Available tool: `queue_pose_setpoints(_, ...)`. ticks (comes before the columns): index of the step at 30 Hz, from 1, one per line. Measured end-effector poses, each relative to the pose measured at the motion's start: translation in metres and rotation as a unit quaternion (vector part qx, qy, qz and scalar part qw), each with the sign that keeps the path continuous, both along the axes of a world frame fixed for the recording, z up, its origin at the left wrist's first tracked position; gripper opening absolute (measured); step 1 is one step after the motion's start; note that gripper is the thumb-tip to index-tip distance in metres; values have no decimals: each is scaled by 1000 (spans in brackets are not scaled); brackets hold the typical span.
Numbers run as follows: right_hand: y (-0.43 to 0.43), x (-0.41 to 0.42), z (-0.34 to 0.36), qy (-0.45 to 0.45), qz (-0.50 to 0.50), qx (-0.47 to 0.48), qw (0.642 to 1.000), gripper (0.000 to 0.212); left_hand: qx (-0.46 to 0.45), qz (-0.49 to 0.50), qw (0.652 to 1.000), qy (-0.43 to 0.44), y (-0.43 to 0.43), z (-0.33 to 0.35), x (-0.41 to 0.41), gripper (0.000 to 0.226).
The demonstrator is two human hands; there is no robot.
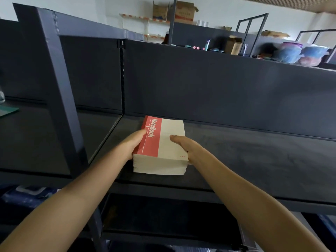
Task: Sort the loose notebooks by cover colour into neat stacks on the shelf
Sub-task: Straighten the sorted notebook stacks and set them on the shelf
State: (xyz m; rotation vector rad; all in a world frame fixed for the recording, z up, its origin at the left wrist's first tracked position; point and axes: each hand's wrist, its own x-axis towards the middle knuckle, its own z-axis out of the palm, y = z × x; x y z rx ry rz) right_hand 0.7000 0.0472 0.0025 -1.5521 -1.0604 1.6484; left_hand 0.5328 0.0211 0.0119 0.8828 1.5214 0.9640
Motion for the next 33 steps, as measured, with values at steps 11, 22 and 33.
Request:
queue_pose_setpoints(11,4,5,0,-13,-2,-16,1000,18,-16,-16,999,42,3,7,9,38)
queue_pose_setpoints(22,4,11,-7,-47,13,17,999,36,-17,-34,995,87,2,2,13,40)
queue_pose_setpoints(33,-6,12,-15,28,-101,56,993,41,42,24,998,-48,-8,-10,8,41)
